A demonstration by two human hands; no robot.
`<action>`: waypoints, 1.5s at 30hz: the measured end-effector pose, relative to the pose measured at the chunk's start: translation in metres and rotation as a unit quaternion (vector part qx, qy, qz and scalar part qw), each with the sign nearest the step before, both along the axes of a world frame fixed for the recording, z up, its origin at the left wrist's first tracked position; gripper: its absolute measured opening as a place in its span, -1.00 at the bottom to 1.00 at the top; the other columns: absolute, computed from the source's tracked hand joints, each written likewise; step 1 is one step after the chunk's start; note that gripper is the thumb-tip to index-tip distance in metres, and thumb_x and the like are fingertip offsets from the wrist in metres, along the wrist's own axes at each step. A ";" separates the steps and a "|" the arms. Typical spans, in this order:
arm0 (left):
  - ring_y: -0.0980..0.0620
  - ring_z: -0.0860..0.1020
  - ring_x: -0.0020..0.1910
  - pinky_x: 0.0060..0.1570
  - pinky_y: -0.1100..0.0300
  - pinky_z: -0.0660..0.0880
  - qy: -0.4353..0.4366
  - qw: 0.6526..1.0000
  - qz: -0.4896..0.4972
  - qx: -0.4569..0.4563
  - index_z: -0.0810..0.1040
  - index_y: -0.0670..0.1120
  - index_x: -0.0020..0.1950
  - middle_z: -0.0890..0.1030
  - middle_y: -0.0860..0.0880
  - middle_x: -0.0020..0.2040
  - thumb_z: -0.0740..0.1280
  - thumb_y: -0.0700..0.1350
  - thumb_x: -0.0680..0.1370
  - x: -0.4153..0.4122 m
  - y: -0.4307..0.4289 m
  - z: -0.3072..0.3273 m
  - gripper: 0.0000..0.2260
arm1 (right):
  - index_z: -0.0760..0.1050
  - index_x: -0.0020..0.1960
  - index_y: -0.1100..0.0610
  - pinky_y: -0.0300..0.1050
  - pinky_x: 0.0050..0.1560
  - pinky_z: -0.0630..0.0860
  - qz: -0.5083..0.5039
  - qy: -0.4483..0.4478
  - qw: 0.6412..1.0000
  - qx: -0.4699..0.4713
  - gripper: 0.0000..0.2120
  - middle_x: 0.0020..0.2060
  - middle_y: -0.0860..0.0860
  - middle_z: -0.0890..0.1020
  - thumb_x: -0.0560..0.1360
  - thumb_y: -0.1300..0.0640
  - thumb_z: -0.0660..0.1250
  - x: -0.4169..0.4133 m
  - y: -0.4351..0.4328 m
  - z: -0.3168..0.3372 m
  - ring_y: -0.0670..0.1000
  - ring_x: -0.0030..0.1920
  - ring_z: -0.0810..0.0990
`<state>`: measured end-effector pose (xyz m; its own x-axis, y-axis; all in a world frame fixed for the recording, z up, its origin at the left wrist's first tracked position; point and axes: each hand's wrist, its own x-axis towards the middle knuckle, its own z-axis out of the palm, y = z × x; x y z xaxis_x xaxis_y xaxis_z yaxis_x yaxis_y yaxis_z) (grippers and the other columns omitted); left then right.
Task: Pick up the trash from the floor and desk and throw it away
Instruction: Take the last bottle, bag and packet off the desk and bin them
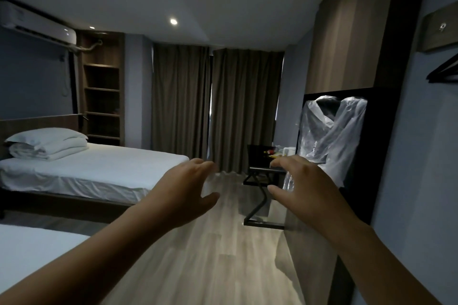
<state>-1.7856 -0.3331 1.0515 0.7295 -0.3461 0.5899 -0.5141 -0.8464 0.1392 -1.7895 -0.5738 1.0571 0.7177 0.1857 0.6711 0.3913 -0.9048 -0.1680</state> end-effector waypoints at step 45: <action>0.17 0.49 0.05 0.05 0.27 0.50 0.037 0.997 -0.025 0.062 0.41 0.09 0.29 0.51 0.13 0.11 0.29 0.17 0.49 0.822 0.009 -0.034 -0.60 | 0.36 0.32 -0.08 -0.19 0.13 0.43 -0.071 0.113 0.990 -0.039 -0.55 0.17 -0.15 0.47 0.46 -0.08 0.33 0.789 0.008 -0.043 -0.09 0.19 0.43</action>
